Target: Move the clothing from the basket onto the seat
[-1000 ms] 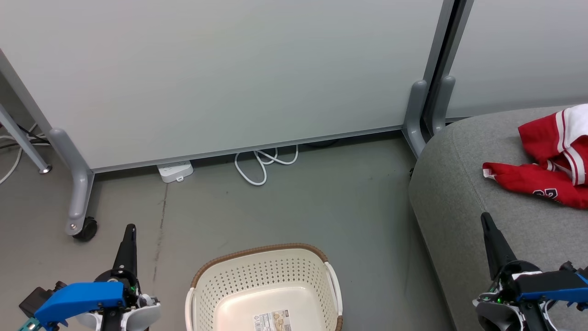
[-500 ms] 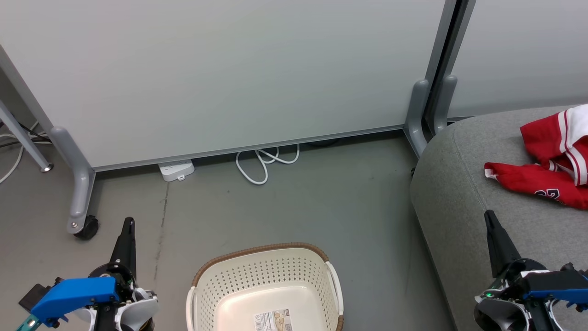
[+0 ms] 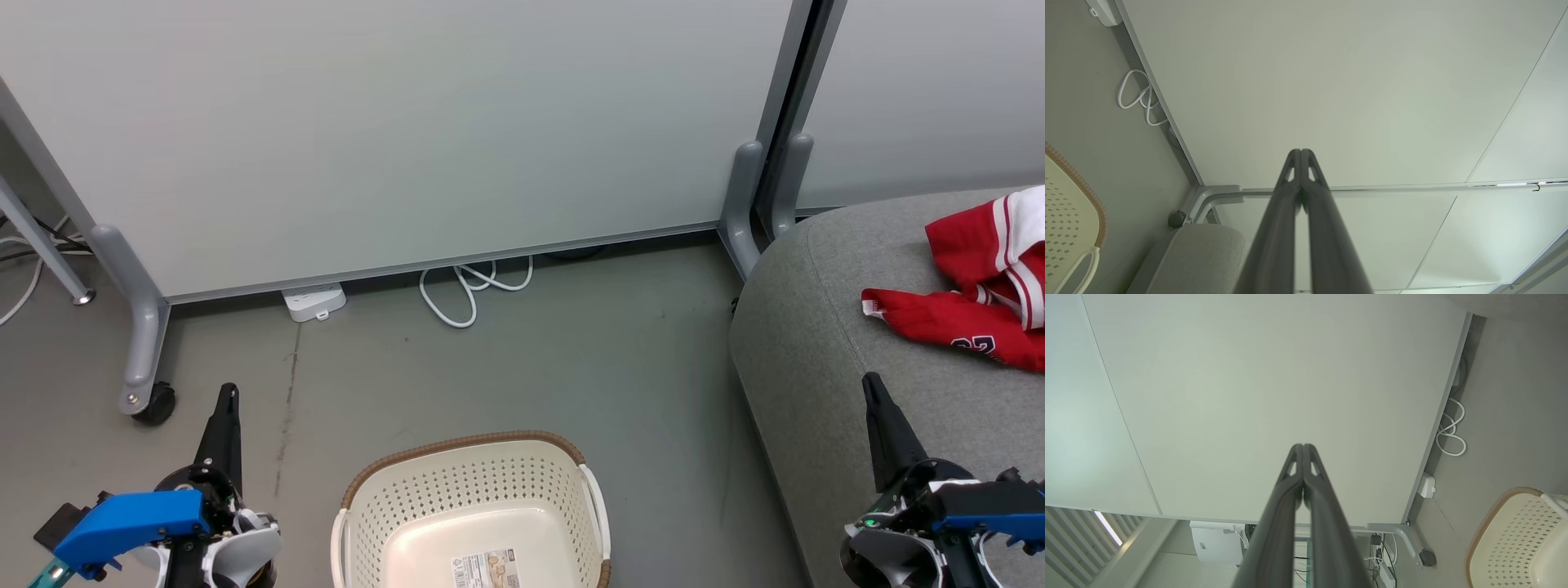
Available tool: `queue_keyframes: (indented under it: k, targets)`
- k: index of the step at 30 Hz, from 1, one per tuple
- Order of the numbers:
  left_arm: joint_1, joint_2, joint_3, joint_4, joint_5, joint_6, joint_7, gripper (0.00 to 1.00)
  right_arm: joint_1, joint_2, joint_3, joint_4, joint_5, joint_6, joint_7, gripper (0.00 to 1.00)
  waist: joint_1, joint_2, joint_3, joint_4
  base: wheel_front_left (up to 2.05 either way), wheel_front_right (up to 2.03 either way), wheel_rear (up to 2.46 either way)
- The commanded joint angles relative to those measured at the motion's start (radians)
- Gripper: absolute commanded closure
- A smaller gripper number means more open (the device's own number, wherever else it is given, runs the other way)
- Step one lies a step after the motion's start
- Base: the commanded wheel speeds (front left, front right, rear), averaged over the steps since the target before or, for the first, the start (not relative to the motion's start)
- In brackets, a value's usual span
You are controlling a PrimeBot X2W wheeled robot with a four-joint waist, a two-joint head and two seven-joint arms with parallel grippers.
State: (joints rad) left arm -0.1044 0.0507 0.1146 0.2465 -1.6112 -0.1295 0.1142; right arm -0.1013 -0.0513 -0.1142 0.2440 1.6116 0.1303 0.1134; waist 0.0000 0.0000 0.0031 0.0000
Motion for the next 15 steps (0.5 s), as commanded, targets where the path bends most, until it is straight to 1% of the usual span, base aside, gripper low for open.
queue_keyframes:
  k: [1,15]
  targets:
    - [-0.01,-0.001,0.002,-0.004,-0.002,-0.002,0.004,1.0,-0.014,0.002,-0.002,0.002,0.002,0.001,0.002,1.0,0.0,0.0,0.0,0.0,0.0,0.0,0.0]
    - [-0.01,-0.001,0.002,-0.004,-0.002,-0.002,0.004,1.0,-0.013,0.002,-0.002,0.002,0.002,0.001,0.002,1.0,0.0,0.0,0.0,0.0,0.0,0.0,0.0]
